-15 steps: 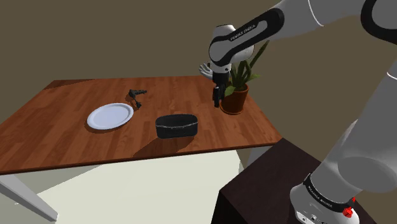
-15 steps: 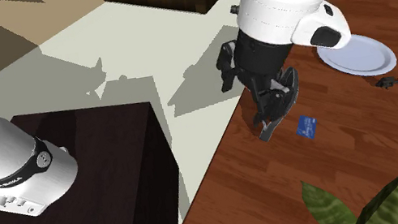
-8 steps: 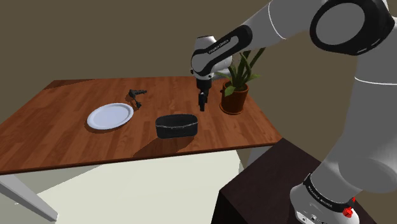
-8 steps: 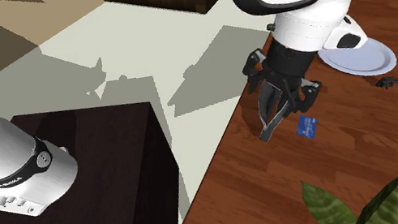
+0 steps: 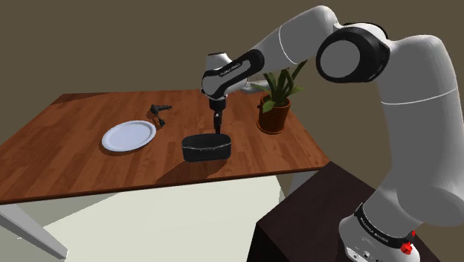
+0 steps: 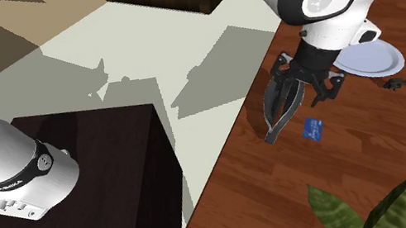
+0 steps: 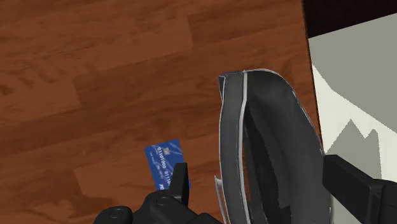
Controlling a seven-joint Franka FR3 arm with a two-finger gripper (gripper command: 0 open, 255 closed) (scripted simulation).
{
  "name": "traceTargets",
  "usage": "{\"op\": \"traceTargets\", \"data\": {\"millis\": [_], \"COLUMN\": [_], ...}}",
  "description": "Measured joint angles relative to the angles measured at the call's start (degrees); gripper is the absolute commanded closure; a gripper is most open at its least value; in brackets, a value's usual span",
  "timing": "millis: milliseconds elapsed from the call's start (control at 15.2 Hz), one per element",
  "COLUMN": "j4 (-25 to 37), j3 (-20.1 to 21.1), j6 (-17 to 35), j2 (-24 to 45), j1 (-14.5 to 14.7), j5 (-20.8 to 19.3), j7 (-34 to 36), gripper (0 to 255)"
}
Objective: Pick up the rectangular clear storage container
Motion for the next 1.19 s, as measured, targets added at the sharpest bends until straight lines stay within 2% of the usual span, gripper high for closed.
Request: {"op": "traceTargets", "data": {"millis": [330, 792, 858, 1188], "j4": [10.5, 11.9, 11.9, 11.9], "j3": [1.3, 1.3, 1.3, 1.3], "j6": [-0.5, 2.2, 2.4, 2.6], "j2": [8.6, 12.5, 12.8, 12.9], "j1": [1.4, 1.6, 1.6, 1.6], "j5": [-1.4, -1.5, -1.5, -1.6], "j7": [-3.0, -3.3, -3.3, -3.3], "gripper": [0, 0, 255, 255]}}
